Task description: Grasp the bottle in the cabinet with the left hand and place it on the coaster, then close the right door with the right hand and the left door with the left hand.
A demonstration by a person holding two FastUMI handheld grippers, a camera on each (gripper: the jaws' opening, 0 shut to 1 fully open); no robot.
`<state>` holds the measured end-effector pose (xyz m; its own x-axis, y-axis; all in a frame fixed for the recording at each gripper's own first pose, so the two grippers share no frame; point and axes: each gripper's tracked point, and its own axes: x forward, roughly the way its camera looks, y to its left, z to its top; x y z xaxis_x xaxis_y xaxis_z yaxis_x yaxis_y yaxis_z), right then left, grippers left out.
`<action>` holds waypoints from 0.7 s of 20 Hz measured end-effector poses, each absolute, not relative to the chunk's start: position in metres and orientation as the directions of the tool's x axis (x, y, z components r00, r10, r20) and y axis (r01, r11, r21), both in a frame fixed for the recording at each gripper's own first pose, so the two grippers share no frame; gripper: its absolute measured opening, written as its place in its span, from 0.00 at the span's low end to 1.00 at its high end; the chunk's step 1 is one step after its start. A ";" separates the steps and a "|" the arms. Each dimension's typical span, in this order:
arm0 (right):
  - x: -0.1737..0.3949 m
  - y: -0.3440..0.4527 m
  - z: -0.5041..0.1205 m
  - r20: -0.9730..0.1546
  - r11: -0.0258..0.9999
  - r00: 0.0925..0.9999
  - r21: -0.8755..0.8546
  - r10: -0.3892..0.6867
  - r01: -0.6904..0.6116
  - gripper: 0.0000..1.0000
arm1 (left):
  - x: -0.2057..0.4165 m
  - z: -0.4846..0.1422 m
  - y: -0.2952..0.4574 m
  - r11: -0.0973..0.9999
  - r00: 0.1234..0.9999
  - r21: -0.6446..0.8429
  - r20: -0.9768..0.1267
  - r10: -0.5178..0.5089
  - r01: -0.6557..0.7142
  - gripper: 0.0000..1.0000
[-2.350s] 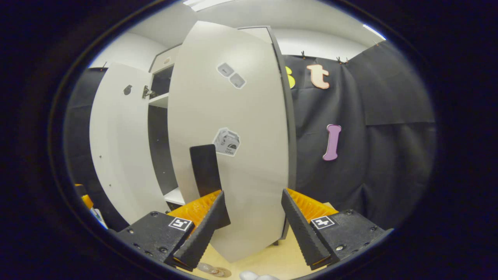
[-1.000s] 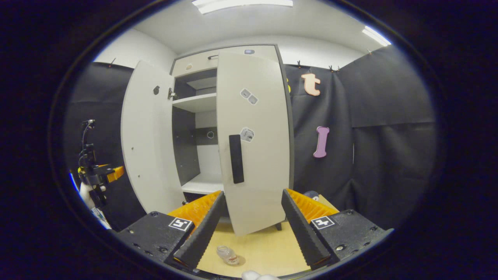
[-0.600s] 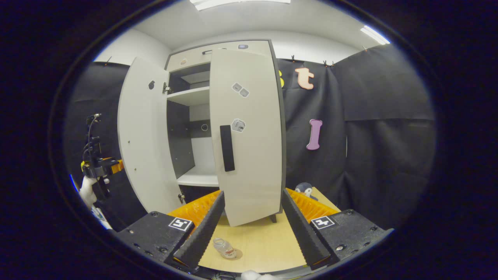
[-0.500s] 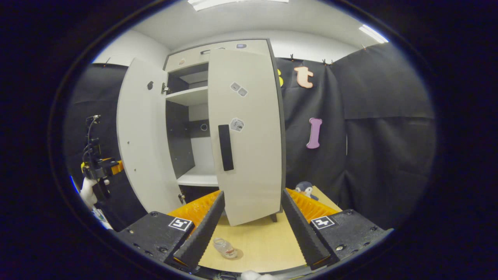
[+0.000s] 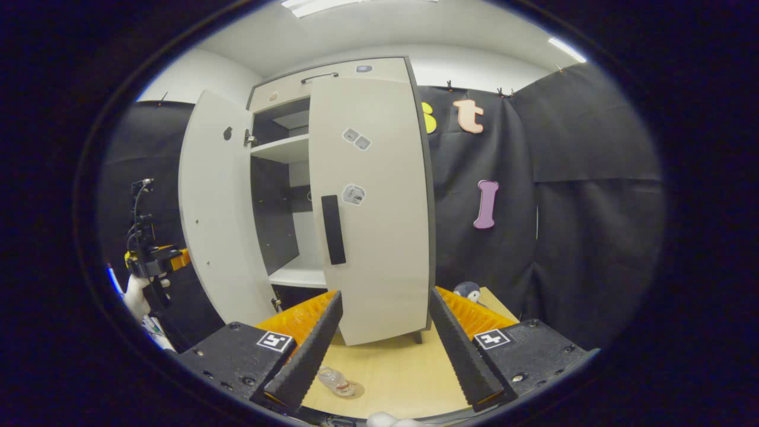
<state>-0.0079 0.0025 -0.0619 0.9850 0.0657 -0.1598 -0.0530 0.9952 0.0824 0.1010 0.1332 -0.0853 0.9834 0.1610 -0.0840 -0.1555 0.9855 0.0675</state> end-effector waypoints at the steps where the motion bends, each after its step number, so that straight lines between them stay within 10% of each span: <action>1: -0.007 -0.003 -0.061 -0.158 0.995 0.985 0.081 0.068 -0.056 0.96 | 0.101 -0.085 0.123 0.986 0.984 0.076 -0.081 0.156 -0.150 0.84; 14: 0.003 -0.042 -0.051 -0.150 0.992 0.984 0.095 0.091 -0.077 0.92 | 0.119 -0.082 0.013 0.997 0.992 0.063 -0.114 0.051 -0.044 0.95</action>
